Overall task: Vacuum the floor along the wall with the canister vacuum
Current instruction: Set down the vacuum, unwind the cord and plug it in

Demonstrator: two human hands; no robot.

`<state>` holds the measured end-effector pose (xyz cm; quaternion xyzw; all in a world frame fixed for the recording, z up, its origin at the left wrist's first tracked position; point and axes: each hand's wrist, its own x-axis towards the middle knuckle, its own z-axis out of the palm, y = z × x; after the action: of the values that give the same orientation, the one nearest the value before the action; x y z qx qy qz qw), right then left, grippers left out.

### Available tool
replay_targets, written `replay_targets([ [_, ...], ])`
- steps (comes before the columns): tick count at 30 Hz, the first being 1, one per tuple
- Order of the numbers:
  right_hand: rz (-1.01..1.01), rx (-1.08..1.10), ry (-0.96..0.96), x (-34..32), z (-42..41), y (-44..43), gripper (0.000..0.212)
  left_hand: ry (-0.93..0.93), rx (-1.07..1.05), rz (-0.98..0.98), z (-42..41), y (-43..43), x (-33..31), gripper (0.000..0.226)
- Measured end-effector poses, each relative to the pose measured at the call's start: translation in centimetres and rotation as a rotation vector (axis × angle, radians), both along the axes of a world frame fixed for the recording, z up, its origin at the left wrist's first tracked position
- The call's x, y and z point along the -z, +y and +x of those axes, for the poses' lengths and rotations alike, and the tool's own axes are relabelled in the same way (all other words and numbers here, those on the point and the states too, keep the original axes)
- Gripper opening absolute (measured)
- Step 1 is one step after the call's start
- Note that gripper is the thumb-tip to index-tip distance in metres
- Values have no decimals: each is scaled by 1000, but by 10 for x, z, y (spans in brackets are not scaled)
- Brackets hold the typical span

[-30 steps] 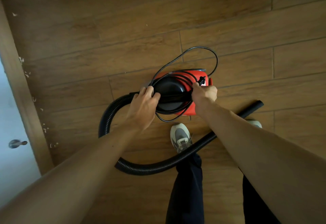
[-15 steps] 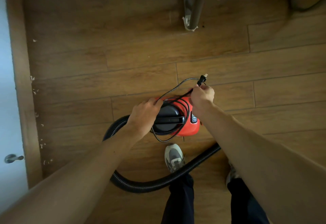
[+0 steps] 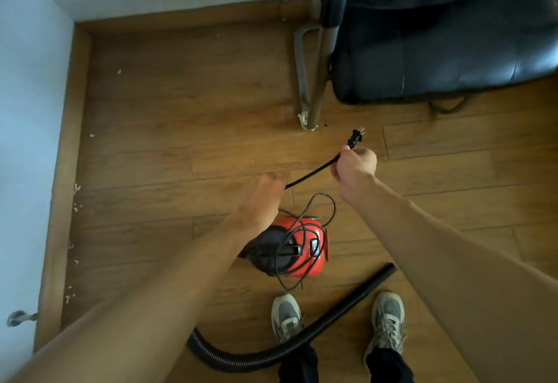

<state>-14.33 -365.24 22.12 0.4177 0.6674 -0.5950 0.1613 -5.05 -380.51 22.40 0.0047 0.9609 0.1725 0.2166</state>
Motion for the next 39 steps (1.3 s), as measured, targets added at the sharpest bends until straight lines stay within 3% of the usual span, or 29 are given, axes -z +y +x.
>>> replay_targets([
  [5, 15, -47, 108, -87, -18, 16, 16, 90, 1, -4, -25, 14, -70, 26],
  [11, 55, -123, 375, -207, -50, 44, 14, 188, 63, 30, -67, 42, -178, 22],
  [23, 176, -81, 747, -452, -106, 105, 9, 442, 69, 125, -145, 101, -392, 9],
  [33, 473, -97, 939, -630, -109, 150, 15, 531, 104, 357, -165, 153, -546, 6],
  [39, 441, -78, 1074, -711, -97, 181, 12, 531, 173, 514, -163, 190, -621, 10],
])
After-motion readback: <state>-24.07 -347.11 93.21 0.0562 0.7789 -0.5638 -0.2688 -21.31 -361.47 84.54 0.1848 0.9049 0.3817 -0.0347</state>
